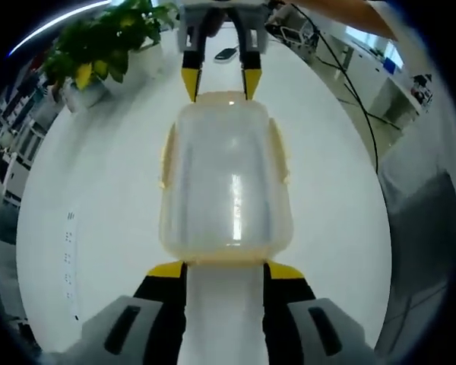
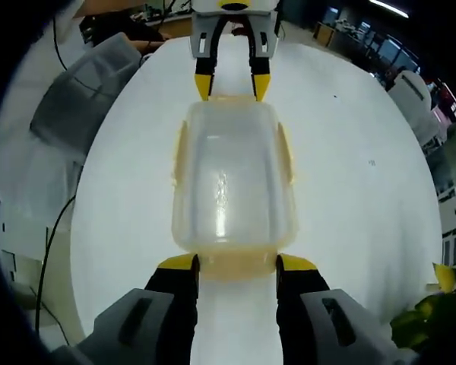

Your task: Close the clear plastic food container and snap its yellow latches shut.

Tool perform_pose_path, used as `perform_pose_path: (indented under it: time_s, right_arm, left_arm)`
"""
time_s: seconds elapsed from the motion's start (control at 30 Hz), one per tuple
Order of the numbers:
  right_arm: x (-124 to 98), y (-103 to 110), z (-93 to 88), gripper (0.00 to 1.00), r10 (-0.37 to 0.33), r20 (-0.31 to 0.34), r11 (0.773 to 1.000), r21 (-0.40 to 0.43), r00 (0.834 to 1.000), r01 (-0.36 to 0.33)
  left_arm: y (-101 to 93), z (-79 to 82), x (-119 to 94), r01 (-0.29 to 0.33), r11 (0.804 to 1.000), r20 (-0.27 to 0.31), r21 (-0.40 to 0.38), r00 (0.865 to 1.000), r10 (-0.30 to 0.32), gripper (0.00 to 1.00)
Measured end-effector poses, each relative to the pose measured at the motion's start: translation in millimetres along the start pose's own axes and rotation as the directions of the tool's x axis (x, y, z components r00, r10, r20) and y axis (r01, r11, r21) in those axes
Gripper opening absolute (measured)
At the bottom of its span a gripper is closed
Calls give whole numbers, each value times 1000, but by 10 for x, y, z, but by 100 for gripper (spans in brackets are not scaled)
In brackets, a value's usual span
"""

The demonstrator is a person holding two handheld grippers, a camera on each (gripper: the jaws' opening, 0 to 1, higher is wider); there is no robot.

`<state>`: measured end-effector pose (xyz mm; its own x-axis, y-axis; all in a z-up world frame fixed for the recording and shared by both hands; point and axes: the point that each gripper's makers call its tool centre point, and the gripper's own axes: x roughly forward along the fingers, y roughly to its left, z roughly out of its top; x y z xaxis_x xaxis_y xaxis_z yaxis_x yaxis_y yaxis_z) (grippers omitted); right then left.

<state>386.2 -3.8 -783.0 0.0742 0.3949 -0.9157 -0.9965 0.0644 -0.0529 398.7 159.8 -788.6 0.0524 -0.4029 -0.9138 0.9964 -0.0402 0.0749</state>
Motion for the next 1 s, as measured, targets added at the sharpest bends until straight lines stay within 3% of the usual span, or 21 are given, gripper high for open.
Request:
perform_pose_path:
  time_s: [0.5, 0.6, 0.63, 0.67, 0.7, 0.77, 0.9, 0.93, 0.97, 1.0]
  right_arm:
    - [-80, 90, -45, 37, 5, 21, 999, 36, 1000, -6]
    - [8, 116, -144, 33, 18, -5, 998, 61, 1000, -17]
    - [24, 154, -209, 26, 37, -37, 998, 59, 999, -34]
    - [57, 190, -259, 16, 48, -56, 995, 85, 997, -43]
    - [74, 201, -286, 15, 55, -62, 993, 107, 997, -48]
    - [130, 238, -281, 25, 66, -25, 987, 146, 997, -62]
    - [183, 290, -439, 20, 71, -74, 985, 162, 995, -59]
    - [189, 287, -479, 20, 64, -89, 983, 178, 994, -47]
    - [181, 268, -525, 22, 49, -103, 978, 209, 993, -26]
    - [168, 241, -547, 22, 30, -109, 972, 235, 994, -3]
  left_arm:
    - [-28, 43, -31, -2, 1000, 16, 7, 1000, 2, 32]
    - [-40, 22, 7, -1, 1000, 4, 18, 1000, 1, 26]
    - [-52, 13, 17, 4, 1000, -1, 26, 1000, -4, 21]
    - [-59, 6, 35, 3, 1000, -1, 24, 1000, -3, 22]
    - [-59, -4, 47, 4, 1000, -2, 18, 1000, -4, 24]
    - [-70, -51, 69, 9, 1000, -9, -12, 1000, -9, 26]
    - [-107, -197, 88, 10, 999, -33, -34, 999, -12, 25]
    - [-137, -227, 78, 21, 994, -20, -109, 1000, -24, 26]
    - [-200, -206, 69, 66, 973, 23, -222, 998, -63, 30]
    - [-260, -187, 50, 118, 932, 61, -343, 993, -103, 38]
